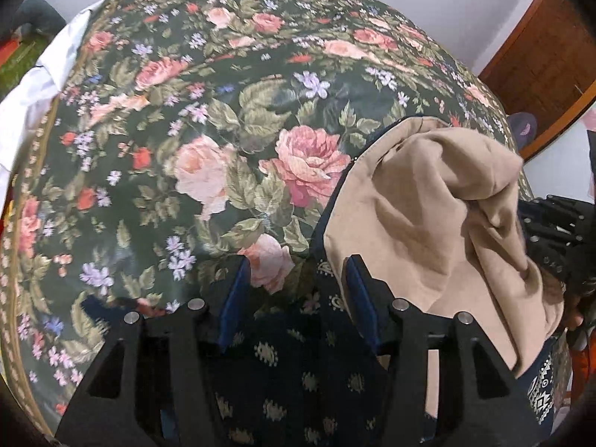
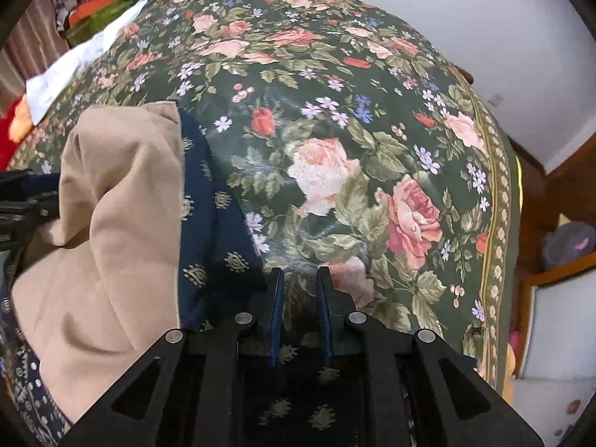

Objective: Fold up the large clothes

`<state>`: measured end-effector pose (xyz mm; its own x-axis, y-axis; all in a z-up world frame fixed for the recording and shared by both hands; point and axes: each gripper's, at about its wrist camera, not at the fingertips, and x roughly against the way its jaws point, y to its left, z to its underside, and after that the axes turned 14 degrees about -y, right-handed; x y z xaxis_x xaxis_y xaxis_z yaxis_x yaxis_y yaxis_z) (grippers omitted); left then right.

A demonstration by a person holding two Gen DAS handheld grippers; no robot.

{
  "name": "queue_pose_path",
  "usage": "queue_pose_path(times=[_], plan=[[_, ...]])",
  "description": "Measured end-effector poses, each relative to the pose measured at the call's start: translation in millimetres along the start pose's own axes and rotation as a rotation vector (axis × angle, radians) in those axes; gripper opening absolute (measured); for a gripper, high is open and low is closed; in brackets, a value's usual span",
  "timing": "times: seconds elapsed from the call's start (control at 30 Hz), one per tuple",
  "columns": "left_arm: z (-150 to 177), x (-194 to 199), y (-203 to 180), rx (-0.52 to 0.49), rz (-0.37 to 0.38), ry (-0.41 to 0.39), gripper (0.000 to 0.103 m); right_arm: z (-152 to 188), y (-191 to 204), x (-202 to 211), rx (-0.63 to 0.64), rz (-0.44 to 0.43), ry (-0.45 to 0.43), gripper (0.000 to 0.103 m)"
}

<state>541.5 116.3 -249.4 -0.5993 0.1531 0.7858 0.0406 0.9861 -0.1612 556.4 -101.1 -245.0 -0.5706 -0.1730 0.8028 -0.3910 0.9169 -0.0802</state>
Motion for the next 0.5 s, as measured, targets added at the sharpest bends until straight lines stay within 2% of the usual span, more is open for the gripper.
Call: queue_pose_path(times=[0.13,0.27,0.3,0.33,0.37,0.4,0.43,0.5], plan=[[-1.7,-8.4,1.3,-0.002,0.002,0.001,0.053,0.5,-2.7,-3.8,0.074,0.027,-0.003,0.013],[-0.2,-7.9,3.5,0.022,0.006,-0.003,0.053,2.8,-2.5,-4.1,0.096,0.05,-0.022,0.013],[0.8,-7.1,3.9,0.024,0.004,-0.002,0.053,3.2,-1.1,-3.9,0.109,0.069,-0.024,0.017],[1.9,-5.8,4.4,0.023,0.001,-0.001,0.053,3.2,-0.1,-3.7,0.128,0.11,-0.028,0.037],[4.0,-2.3,4.6,0.023,-0.004,-0.002,0.053,3.6,0.7,-2.6,0.148,0.166,-0.038,0.051],[5.0,0.3,4.3,0.019,-0.006,-0.002,0.053,4.6,-1.8,-1.2,0.174,0.25,-0.059,0.077],[6.2,2.9,4.2,0.015,-0.007,-0.003,0.053,4.9,-5.7,-0.8,0.174,0.267,-0.065,0.085],[8.2,8.8,2.6,-0.005,-0.017,-0.004,0.053,5.5,-27.2,1.9,0.077,0.206,-0.04,0.085]])
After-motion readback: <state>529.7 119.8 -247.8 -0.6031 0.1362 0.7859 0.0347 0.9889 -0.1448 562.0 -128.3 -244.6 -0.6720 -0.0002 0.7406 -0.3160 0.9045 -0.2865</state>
